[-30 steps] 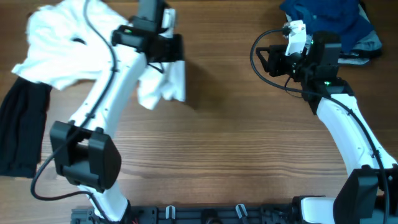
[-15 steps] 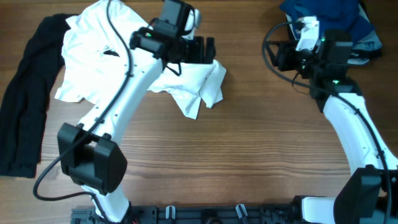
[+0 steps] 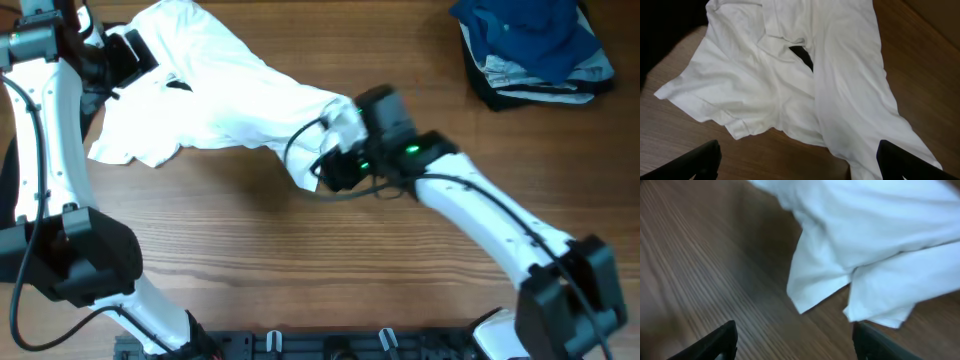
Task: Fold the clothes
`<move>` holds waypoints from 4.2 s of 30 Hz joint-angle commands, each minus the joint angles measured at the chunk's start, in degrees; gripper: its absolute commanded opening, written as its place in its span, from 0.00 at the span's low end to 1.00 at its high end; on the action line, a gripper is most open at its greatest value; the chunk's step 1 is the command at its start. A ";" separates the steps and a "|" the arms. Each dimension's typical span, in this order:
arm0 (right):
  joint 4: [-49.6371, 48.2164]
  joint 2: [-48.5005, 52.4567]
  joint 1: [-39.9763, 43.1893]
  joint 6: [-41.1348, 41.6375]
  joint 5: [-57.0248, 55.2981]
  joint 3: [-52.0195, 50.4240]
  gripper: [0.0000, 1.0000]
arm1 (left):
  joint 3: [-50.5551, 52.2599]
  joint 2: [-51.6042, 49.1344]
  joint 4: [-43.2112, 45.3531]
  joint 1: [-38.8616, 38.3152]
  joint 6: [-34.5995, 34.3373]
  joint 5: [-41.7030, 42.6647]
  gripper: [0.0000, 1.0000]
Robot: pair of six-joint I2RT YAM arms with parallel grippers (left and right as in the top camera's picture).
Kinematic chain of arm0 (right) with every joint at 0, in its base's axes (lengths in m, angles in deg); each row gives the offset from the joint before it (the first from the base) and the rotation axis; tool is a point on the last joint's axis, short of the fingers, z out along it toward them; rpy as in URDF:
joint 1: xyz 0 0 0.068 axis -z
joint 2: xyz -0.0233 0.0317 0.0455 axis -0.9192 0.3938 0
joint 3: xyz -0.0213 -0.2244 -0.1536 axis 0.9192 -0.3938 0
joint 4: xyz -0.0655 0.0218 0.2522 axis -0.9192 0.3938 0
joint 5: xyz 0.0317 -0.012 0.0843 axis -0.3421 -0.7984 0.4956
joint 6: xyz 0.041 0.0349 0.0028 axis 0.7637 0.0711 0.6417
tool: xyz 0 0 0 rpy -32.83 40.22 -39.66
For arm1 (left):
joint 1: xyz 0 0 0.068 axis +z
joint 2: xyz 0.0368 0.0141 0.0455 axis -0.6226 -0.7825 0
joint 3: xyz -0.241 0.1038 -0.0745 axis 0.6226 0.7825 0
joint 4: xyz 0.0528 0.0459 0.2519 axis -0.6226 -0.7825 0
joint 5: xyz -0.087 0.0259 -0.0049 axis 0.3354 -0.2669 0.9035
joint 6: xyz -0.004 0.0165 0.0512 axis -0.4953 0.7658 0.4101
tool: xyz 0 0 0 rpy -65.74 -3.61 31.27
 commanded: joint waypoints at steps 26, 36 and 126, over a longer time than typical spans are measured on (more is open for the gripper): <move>3.04 31.23 -12.07 4.52 -16.11 22.49 0.39 | -0.48 -3.74 -0.85 -0.37 0.35 -3.58 1.00; 9.68 21.27 -6.21 9.07 -27.39 28.81 0.04 | -0.46 -3.74 -0.44 -0.37 0.37 -3.61 1.00; 6.43 20.59 21.92 2.80 -9.38 29.40 0.04 | -0.48 -24.46 32.81 -14.58 -19.15 -4.02 0.42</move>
